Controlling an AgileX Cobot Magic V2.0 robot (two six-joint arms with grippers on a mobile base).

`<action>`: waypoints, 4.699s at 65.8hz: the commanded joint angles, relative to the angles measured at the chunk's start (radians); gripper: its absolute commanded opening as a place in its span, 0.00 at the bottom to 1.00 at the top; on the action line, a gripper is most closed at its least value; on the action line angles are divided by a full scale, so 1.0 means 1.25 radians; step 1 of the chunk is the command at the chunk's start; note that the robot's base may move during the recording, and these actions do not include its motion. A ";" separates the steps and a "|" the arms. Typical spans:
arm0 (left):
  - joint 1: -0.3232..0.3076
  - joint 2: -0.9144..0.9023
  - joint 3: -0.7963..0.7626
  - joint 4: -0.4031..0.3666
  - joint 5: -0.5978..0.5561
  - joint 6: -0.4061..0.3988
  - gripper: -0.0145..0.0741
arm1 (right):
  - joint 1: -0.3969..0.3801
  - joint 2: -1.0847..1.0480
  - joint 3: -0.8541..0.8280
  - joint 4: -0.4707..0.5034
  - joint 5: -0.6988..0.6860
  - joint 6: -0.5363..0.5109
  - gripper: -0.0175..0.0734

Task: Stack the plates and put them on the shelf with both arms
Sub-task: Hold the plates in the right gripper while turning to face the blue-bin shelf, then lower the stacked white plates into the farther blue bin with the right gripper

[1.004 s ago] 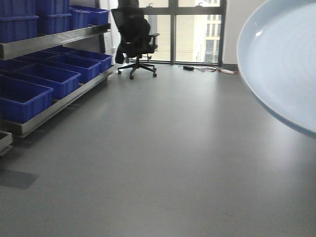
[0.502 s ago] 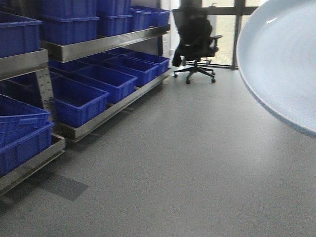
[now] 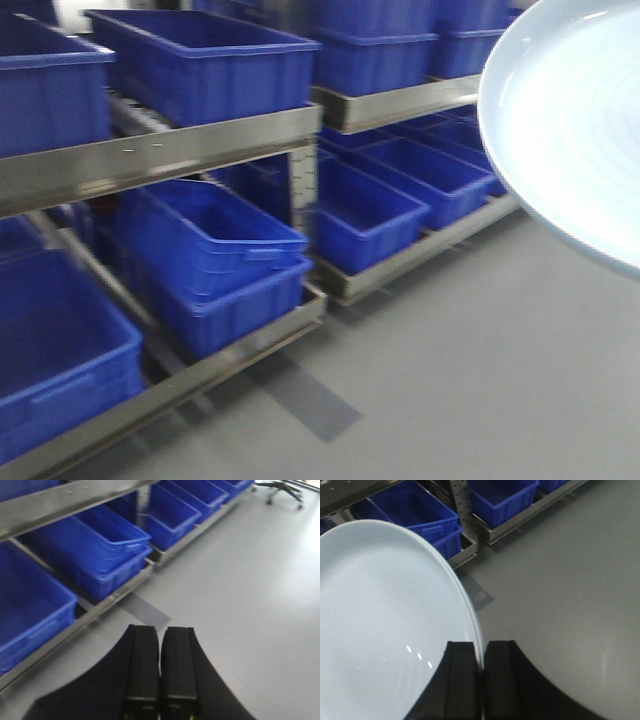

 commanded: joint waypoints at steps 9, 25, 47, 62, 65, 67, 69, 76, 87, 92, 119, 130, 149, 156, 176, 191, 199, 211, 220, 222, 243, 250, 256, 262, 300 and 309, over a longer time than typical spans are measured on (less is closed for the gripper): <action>0.004 0.006 -0.024 -0.001 -0.069 -0.008 0.26 | -0.007 0.004 -0.024 0.000 -0.073 0.000 0.25; 0.004 0.006 -0.024 -0.001 -0.069 -0.008 0.26 | -0.007 0.004 -0.024 0.000 -0.073 0.000 0.25; 0.004 0.006 -0.024 -0.001 -0.069 -0.008 0.26 | -0.007 0.004 -0.024 0.000 -0.073 0.000 0.25; 0.004 0.006 -0.024 -0.001 -0.069 -0.008 0.26 | -0.007 0.004 -0.024 0.000 -0.073 0.000 0.25; 0.004 0.006 -0.024 -0.001 -0.069 -0.008 0.26 | -0.007 0.004 -0.024 0.000 -0.073 0.000 0.25; 0.004 0.006 -0.024 -0.001 -0.069 -0.008 0.26 | -0.007 0.004 -0.024 0.000 -0.073 0.000 0.25; 0.004 0.006 -0.024 -0.001 -0.069 -0.008 0.26 | -0.007 0.004 -0.024 0.000 -0.073 0.000 0.25; 0.004 0.006 -0.024 -0.001 -0.069 -0.008 0.26 | -0.007 0.004 -0.024 0.000 -0.073 0.000 0.25; 0.004 0.006 -0.024 -0.001 -0.069 -0.008 0.26 | -0.007 0.004 -0.024 0.000 -0.073 0.000 0.25; 0.004 0.006 -0.024 -0.001 -0.069 -0.008 0.26 | -0.007 0.004 -0.024 0.000 -0.073 0.000 0.25; 0.004 0.006 -0.024 -0.001 -0.069 -0.008 0.26 | -0.007 0.004 -0.024 0.000 -0.073 0.000 0.25; 0.004 0.006 -0.024 -0.001 -0.069 -0.008 0.26 | -0.007 0.004 -0.024 0.000 -0.073 0.000 0.25; 0.004 0.006 -0.024 -0.001 -0.069 -0.008 0.26 | -0.007 0.004 -0.024 0.000 -0.073 0.000 0.25; 0.004 0.006 -0.024 -0.001 -0.069 -0.008 0.26 | -0.007 0.004 -0.024 0.000 -0.073 0.000 0.25; 0.004 0.006 -0.024 -0.001 -0.069 -0.008 0.26 | -0.007 0.004 -0.024 0.000 -0.073 0.000 0.25; 0.004 0.006 -0.024 -0.001 -0.069 -0.008 0.26 | -0.007 0.004 -0.024 0.000 -0.073 0.000 0.25; 0.004 0.006 -0.024 -0.001 -0.069 -0.008 0.26 | -0.007 0.004 -0.024 0.000 -0.073 0.000 0.25; 0.004 0.006 -0.024 -0.001 -0.069 -0.008 0.26 | -0.007 0.004 -0.024 0.000 -0.075 0.000 0.25; 0.004 0.006 -0.024 -0.001 -0.069 -0.008 0.26 | -0.007 0.005 -0.024 0.000 -0.123 0.000 0.25; 0.004 0.006 -0.024 -0.001 -0.069 -0.008 0.26 | -0.007 0.008 -0.024 0.000 -0.141 0.000 0.25; 0.004 0.006 -0.024 -0.001 -0.069 -0.008 0.26 | -0.007 0.181 -0.177 0.000 -0.219 0.000 0.25; 0.004 0.006 -0.024 -0.001 -0.069 -0.008 0.26 | -0.008 0.269 -0.247 -0.005 -0.230 0.000 0.25; 0.004 0.006 -0.024 -0.001 -0.069 -0.008 0.26 | -0.017 0.346 -0.302 -0.012 -0.248 0.000 0.25; 0.004 0.006 -0.024 -0.001 -0.069 -0.008 0.26 | -0.048 0.417 -0.344 -0.016 -0.273 0.000 0.25; 0.004 0.006 -0.024 -0.001 -0.069 -0.008 0.26 | -0.149 0.689 -0.449 -0.016 -0.442 0.000 0.41; 0.004 0.006 -0.024 -0.001 -0.069 -0.008 0.26 | -0.149 0.697 -0.449 -0.016 -0.452 0.000 0.72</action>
